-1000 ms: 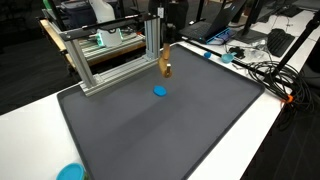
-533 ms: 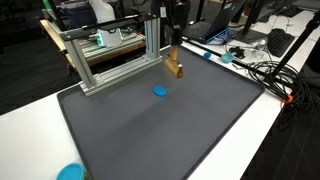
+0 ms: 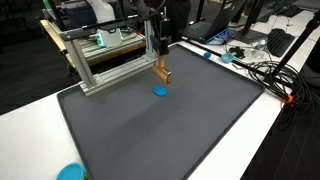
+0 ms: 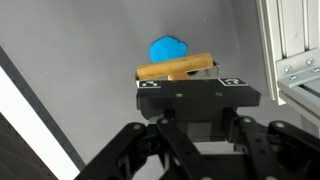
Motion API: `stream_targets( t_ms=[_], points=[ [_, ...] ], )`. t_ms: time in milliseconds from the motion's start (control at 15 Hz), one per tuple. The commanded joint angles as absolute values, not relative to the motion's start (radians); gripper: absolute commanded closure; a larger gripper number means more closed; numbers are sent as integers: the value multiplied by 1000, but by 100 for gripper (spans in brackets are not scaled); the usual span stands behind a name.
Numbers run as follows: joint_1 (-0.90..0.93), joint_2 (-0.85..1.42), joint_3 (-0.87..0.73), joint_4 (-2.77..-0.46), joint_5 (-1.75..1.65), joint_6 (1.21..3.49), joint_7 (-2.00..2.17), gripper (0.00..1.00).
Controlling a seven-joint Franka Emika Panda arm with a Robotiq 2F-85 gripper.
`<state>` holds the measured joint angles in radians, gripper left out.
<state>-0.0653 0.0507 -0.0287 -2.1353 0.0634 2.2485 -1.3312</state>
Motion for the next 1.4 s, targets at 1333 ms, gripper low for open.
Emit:
stream_targets(
  t_ms=[1333],
  points=[
    [-114, 254, -22, -2012, 79, 2254, -1326, 78]
  ],
)
